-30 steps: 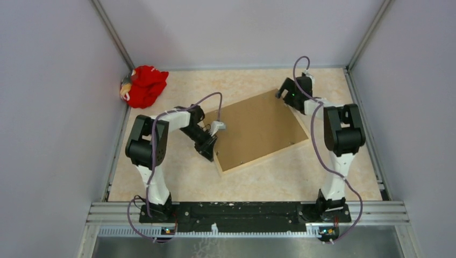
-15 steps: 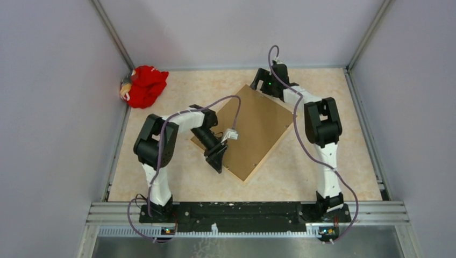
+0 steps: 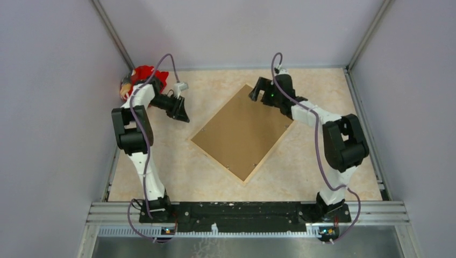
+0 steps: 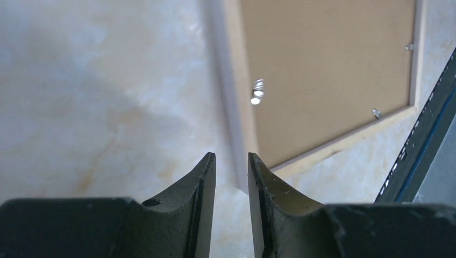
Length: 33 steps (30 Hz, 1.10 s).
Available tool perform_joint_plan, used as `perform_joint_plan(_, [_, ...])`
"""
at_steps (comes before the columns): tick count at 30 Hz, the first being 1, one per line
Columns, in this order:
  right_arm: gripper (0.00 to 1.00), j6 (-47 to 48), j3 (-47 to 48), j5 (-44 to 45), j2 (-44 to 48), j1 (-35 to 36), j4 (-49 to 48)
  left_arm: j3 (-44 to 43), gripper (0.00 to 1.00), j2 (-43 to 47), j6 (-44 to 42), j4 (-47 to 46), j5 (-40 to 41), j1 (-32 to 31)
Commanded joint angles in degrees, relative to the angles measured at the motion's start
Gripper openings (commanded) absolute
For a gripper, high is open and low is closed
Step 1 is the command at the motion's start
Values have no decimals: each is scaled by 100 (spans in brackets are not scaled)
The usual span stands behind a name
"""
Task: Put the photo into the frame
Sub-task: Adjust the photo frame at the center of the board.
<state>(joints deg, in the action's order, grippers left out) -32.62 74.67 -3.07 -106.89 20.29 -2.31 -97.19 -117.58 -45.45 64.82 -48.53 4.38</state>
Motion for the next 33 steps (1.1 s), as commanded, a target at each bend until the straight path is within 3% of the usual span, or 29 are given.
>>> perform_joint_plan(1, [93,-326,-854,-469,554,873,-698,99,34,-563,506,-570,-167,170])
perform_joint_plan(7, [87,-1052,-1459,-732,478,1884,-1868,305,30,-974,354,-542,-593,168])
perform_joint_plan(12, [85,-1292,-1139,-758,-4,2360,-2063,555,20,-994,-168,-138,-941,145])
perform_joint_plan(18, [82,-1649,-1217,-859,-226,2572,-2323,1714,17,-650,-1000,153,-1036,-101])
perform_joint_plan(24, [82,-2229,-2038,-965,188,2634,-2466,2712,18,-293,-1307,119,-1238,-414])
perform_joint_plan(29, [82,-2491,-2625,-929,714,2868,-2141,2618,27,-224,-1340,363,-1600,-414])
perform_joint_plan(33, [81,-2781,-2745,-911,790,3128,-2205,2410,28,-277,-853,138,-1848,-417])
